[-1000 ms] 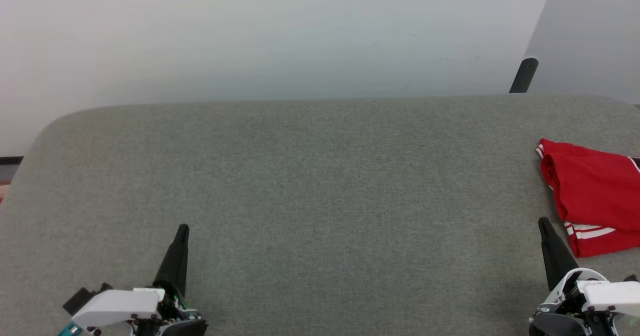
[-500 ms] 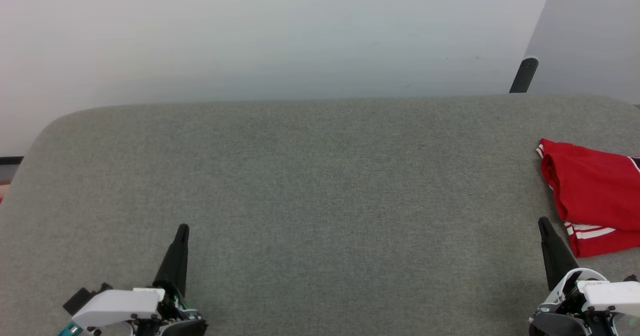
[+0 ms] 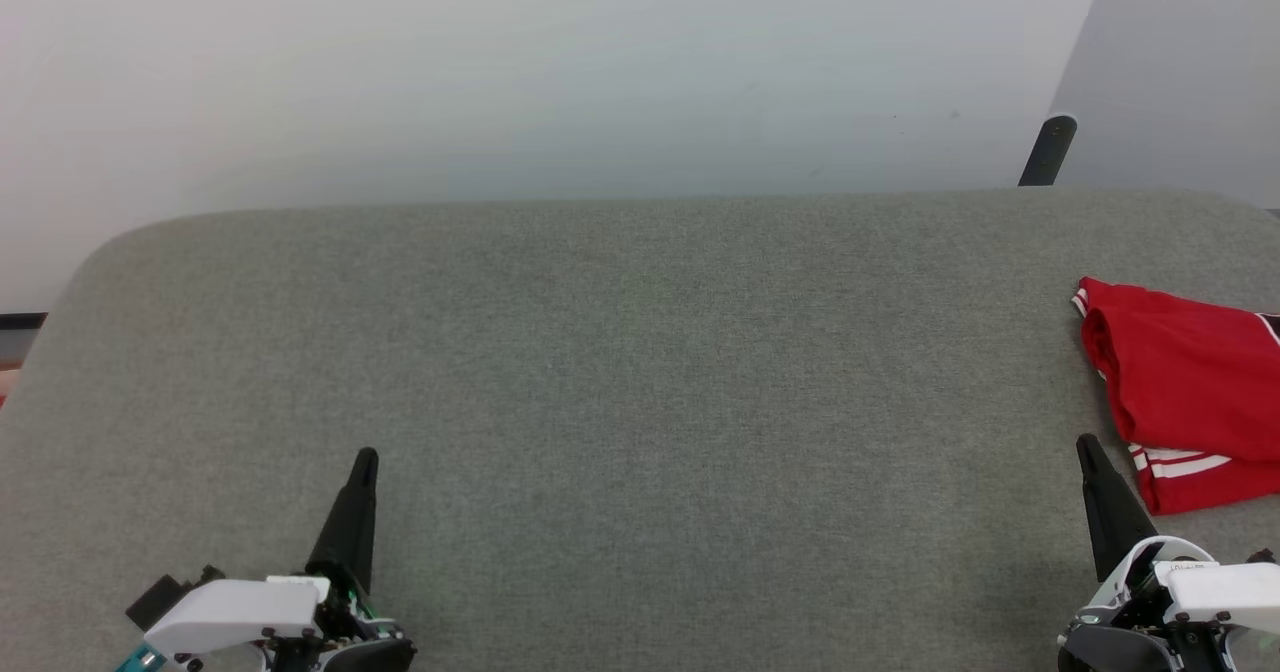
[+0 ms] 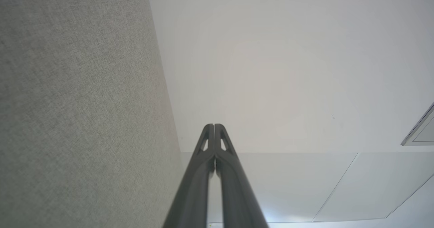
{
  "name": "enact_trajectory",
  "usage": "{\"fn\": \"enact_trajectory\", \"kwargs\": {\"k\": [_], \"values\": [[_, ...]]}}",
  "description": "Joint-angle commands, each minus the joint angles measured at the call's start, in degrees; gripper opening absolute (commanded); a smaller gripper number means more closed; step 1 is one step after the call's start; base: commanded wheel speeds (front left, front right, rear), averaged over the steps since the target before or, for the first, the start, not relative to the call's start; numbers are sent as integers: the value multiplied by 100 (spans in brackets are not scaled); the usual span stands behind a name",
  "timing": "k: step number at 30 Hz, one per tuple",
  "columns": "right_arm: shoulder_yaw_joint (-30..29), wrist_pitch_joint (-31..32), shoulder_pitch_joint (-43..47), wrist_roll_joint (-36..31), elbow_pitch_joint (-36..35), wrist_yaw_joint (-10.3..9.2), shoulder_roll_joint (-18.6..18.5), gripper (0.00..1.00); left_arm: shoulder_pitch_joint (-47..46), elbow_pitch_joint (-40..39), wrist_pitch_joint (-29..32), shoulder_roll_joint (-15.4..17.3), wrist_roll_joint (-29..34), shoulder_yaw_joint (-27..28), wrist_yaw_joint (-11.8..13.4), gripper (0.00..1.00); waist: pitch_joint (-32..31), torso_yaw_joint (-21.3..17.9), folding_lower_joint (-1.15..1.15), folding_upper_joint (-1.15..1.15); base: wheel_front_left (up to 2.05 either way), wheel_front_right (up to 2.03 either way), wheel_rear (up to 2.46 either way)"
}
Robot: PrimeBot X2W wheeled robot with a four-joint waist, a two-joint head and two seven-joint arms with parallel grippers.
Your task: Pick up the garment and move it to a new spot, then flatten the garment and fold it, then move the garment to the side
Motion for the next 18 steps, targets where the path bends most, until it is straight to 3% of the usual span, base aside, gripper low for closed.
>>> {"fn": "enact_trajectory", "kwargs": {"k": [1, 18], "values": [[1, 4, -14, 25, 0, 2, 14, 0, -53, 5, 6, 0, -19, 11, -18, 0, 0, 0, 0, 0, 0, 0, 0], [2, 4, -14, 26, 0, 2, 14, 0, -53, 5, 6, 1, -19, 10, -18, 0, 0, 0, 0, 0, 0, 0, 0]]}}
